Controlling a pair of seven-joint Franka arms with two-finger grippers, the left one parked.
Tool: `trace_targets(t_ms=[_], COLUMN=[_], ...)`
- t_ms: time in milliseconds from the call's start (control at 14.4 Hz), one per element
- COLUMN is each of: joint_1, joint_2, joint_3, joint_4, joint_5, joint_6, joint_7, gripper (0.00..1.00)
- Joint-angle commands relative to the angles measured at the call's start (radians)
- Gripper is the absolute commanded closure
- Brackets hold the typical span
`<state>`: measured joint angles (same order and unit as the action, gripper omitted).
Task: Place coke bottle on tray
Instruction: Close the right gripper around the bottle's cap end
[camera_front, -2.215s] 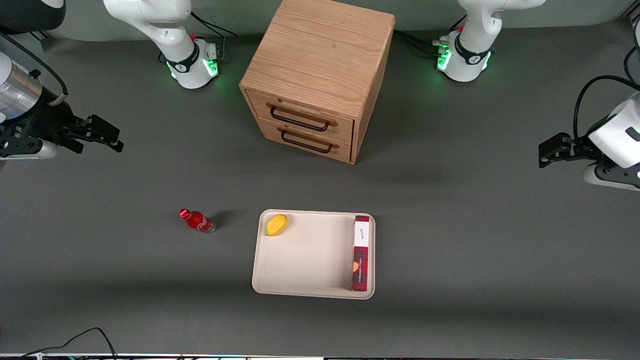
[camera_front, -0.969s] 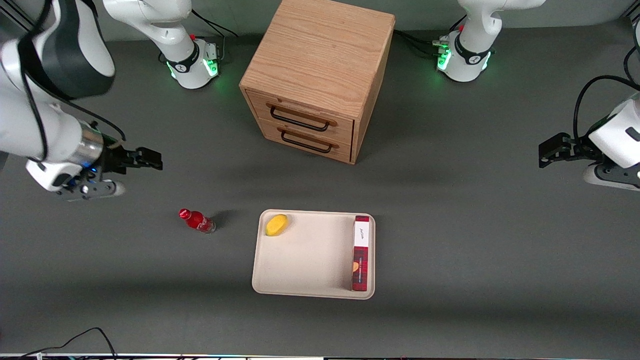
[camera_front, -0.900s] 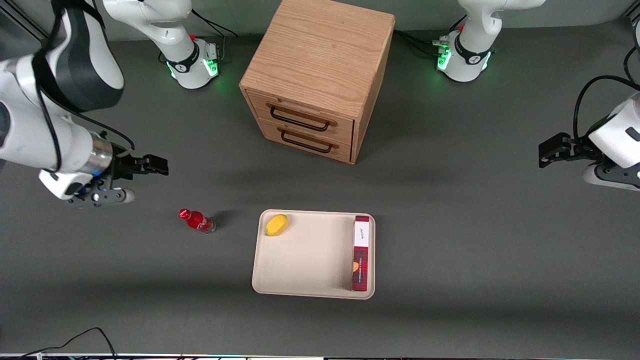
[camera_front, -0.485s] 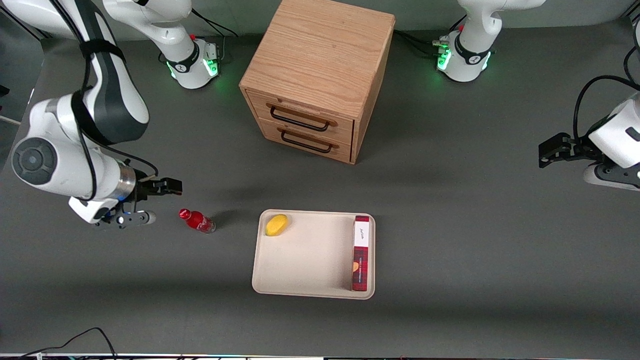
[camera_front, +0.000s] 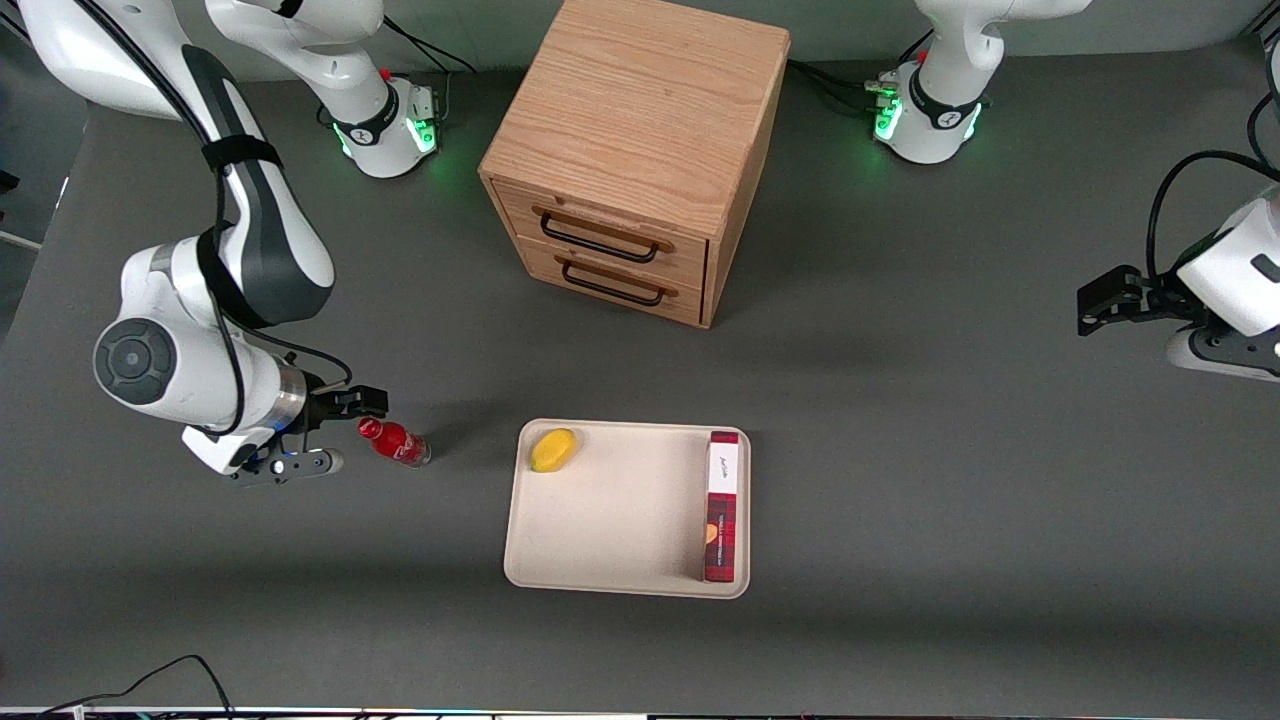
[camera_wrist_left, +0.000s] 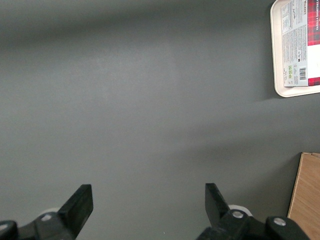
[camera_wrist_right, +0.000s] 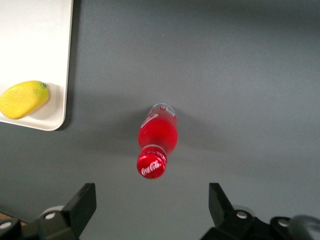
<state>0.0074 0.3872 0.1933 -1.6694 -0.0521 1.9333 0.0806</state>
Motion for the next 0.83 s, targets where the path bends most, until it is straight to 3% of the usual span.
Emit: trace_targets(t_ms=[0, 208, 415, 762], joint_1=[0.005, 0.005, 0.005, 0.005], joint_2=[0.012, 0.002, -0.007, -0.011], joint_3=[0.001, 0.002, 0.002, 0.005], joint_4=[-0.03, -0.093, -0.125, -0.138], joint_5=[-0.023, -0.057, -0.058, -0.058], joint_6=[0.062, 0.143, 0.173, 0.176], joint_7=[-0.015, -0.015, -0.012, -0.012], gripper=[0.01, 0.01, 0.07, 0.31])
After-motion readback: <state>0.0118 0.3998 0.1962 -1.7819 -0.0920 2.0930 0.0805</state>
